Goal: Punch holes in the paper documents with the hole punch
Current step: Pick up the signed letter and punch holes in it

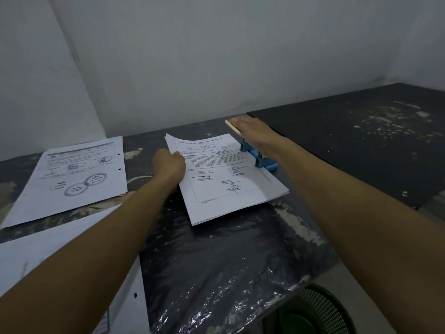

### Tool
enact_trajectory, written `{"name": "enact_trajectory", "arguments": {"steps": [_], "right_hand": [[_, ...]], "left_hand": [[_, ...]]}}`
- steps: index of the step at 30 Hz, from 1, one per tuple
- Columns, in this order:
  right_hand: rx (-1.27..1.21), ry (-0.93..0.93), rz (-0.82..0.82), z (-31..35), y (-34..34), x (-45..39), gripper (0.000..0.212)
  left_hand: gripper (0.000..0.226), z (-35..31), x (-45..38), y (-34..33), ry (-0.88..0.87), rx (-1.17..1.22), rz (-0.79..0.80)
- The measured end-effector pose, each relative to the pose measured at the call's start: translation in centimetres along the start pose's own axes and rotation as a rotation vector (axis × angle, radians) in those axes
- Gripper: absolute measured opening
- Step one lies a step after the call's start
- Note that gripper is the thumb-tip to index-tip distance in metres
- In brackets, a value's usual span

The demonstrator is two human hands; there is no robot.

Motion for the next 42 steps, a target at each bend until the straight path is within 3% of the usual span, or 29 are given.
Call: {"name": "enact_trajectory", "arguments": {"steps": [14,33,42], "right_hand": [[0.168,0.033,0.025,-0.1,-0.1,-0.3,0.039],[0.235,0.059,0.021,-0.3,-0.4,-0.5,0.028],[0.13,0.092,-0.005,-0.2,-1.1,0.2,0.041]], "left_hand": [[0.025,1.0,0.8,-0.8,0.031,0.226,0.015],[0.031,1.0,0.7,-0.9,-0.036,0.216,0.048],[0.032,1.0,1.1,-0.8,-0.063,0.238,0.033]]}}
Point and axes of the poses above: each hand's wrist, its own x-axis away from the middle knuckle, its own y-axis out of the back of the hand, z = x × y, the point moved 1 cm from there along -x, towards the middle knuckle, and after that the axes turned 1 degree about -y, right-handed, at the moved point
